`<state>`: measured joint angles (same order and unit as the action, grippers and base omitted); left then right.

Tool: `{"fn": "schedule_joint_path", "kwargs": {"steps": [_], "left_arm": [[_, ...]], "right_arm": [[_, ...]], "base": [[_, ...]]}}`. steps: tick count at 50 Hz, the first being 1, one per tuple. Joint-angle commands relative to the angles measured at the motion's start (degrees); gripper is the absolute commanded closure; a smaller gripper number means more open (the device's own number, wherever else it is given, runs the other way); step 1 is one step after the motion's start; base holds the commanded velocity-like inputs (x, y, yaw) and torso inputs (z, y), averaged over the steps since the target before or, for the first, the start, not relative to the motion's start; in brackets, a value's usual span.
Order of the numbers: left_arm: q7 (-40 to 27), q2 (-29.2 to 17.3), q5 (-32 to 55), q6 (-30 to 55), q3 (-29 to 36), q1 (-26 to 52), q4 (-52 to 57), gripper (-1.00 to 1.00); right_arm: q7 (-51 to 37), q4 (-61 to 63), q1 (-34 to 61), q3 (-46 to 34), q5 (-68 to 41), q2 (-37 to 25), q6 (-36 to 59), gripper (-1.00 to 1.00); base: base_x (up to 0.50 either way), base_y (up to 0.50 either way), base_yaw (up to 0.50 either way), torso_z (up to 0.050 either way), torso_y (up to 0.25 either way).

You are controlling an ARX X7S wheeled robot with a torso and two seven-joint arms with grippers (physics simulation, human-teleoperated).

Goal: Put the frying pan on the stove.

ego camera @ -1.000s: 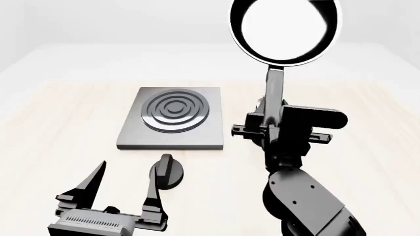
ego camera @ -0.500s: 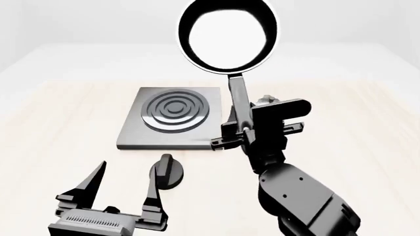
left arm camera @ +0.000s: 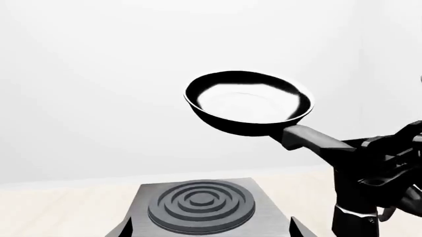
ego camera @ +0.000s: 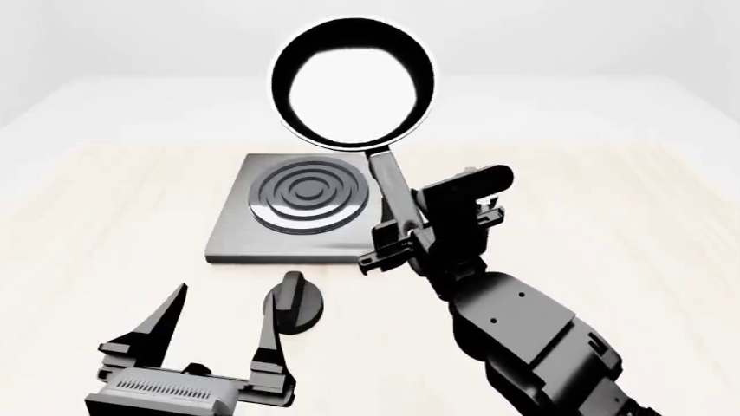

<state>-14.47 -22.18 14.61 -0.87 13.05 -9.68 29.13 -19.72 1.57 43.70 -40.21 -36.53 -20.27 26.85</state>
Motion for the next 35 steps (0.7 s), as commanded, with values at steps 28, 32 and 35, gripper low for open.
{"fn": "schedule_joint_path", "kwargs": {"steps": [28,32,35], "left_arm": [[-0.46,-0.56,0.7,-0.2,0.06,0.34,-0.37,-1.0],[-0.5,-0.65,0.84,-0.24,0.03,0.32,-0.29,-1.0],[-0.54,-0.69,0.85,-0.26,0.05,0.27,-0.2,-1.0]], "right_arm": [[11.95,-15.42,12.15,-2.52,-0.97,6.08,8.78,1.0],[12.85,-15.84,12.96,-3.59,-0.85,6.64,9.52,1.0],[13.41,-17.32,13.52,-3.76,-0.55,7.16,9.02,1.0]], "base": [[0.0,0.0,0.0,0.0,0.002],[0.0,0.0,0.0,0.002,0.003],[0.0,0.0,0.0,0.0,0.0]]}}
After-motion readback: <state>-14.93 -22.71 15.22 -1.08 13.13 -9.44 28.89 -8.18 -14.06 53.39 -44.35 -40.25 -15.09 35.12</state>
